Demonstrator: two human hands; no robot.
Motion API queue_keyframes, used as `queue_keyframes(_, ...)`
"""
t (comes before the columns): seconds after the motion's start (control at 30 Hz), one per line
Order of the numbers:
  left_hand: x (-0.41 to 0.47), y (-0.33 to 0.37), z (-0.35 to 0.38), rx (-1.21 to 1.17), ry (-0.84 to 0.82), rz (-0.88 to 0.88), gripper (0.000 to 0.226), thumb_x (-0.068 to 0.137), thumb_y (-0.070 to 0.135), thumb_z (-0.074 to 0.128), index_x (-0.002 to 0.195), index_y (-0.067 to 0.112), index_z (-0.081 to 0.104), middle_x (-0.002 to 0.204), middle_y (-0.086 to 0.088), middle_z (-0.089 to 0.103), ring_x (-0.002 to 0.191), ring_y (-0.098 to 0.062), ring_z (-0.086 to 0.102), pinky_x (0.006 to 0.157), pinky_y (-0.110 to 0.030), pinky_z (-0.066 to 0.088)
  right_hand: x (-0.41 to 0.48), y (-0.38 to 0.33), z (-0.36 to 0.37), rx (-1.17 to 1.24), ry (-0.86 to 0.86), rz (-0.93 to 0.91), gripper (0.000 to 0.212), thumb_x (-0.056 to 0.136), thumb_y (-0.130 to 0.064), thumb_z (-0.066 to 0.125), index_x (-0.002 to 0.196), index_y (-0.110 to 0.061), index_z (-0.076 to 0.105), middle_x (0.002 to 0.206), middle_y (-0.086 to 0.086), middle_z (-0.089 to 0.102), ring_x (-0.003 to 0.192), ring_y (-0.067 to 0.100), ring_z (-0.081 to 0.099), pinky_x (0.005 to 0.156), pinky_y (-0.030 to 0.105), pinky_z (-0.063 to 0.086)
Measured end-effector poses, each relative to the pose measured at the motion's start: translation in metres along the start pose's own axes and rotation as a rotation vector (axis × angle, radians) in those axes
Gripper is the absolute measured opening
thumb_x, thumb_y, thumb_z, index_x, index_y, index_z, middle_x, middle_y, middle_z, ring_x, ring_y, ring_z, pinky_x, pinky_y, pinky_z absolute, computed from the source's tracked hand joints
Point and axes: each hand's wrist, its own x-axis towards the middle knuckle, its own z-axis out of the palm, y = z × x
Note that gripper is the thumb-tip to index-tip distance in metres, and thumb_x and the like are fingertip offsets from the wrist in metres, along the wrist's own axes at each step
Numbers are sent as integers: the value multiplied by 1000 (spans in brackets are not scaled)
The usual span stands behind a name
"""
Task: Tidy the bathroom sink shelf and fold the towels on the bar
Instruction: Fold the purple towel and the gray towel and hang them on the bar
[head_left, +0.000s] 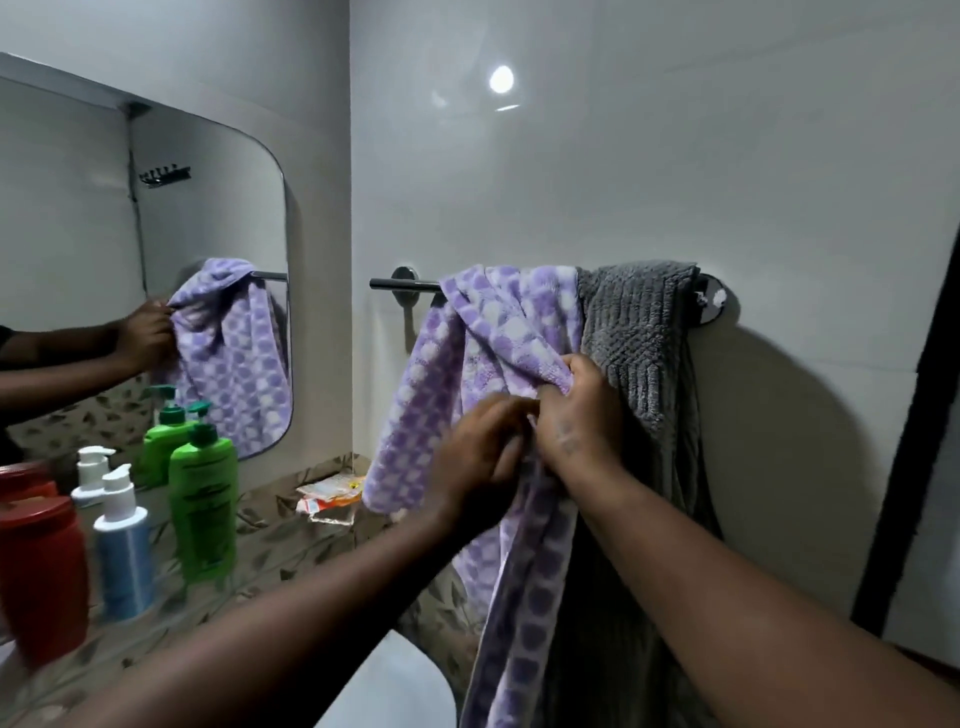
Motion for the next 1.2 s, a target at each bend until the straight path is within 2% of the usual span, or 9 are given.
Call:
queue_keyframes(0.13, 31, -15, -19, 107, 99, -73, 59, 81, -4, 51, 135, 19, 56, 133, -4, 54, 112, -25, 60, 92, -43, 55, -30, 0, 1, 5, 110, -71, 40, 79, -34, 48, 114, -22, 63, 105, 9, 77, 94, 35, 70, 81, 42, 57)
queue_keyframes(0.2, 44, -23, -24, 261, 42, 8, 76, 83, -6, 56, 151, 27, 44, 149, -5, 42, 129, -26, 50, 96, -35, 52, -38, 0, 0, -5, 134, -109, 35, 84, -30, 50, 115, -21, 63, 107, 10, 76, 94, 35, 69, 78, 40, 55)
queue_keyframes(0.3, 57, -30, -33, 383, -29, 62, 72, 91, 4, 60, 154, 30, 39, 157, -8, 37, 136, -30, 44, 99, -36, 47, -48, 1, -3, -63, 135, -99, 27, 90, -25, 55, 117, -23, 62, 107, 10, 75, 94, 36, 67, 76, 41, 54)
queue_keyframes(0.43, 62, -29, -40, 432, -19, 132, 42, 91, 15, 53, 133, 18, 61, 146, -10, 53, 132, -35, 48, 107, -42, 39, -61, 2, -8, -87, 110, -106, 21, 92, -25, 53, 111, -22, 61, 96, 10, 73, 87, 37, 65, 74, 44, 53)
queue_keyframes(0.6, 47, -25, -36, 430, 1, 171, 29, 86, 23, 47, 109, 12, 61, 109, -6, 65, 100, -34, 59, 91, -39, 39, -70, -1, -17, -123, 208, -173, 31, 84, -31, 47, 112, -24, 60, 104, 2, 72, 91, 31, 64, 74, 41, 52)
queue_keyframes(0.77, 35, -6, -26, 335, -10, 237, 15, 85, 19, 54, 94, 8, 57, 84, -13, 65, 80, -37, 56, 70, -39, 32, -65, -2, -31, -209, 336, -365, 37, 78, -10, 63, 114, -11, 58, 111, 7, 63, 104, 30, 57, 88, 38, 45)
queue_keyframes(0.97, 18, 25, -11, 161, -169, 99, 21, 96, 41, 51, 101, 20, 56, 90, -12, 72, 86, -39, 63, 59, -40, 35, -64, 9, -51, -237, 294, -424, 32, 74, -5, 64, 104, -12, 58, 106, 7, 61, 100, 31, 59, 83, 40, 47)
queue_keyframes(1.1, 11, 52, -3, 76, -273, -5, 39, 91, 48, 38, 113, 31, 65, 93, 0, 76, 89, -28, 69, 71, -42, 53, -66, 18, -69, -157, 320, -397, 30, 78, -14, 55, 108, -15, 61, 108, 5, 65, 100, 29, 62, 82, 36, 46)
queue_keyframes(1.2, 5, 74, 9, -175, -384, -138, 49, 86, 56, 32, 96, 23, 67, 83, 2, 72, 82, -23, 66, 77, -44, 54, -68, 24, -87, -223, 388, -461, 24, 77, -13, 56, 100, -17, 60, 107, 6, 62, 99, 31, 57, 81, 38, 43)
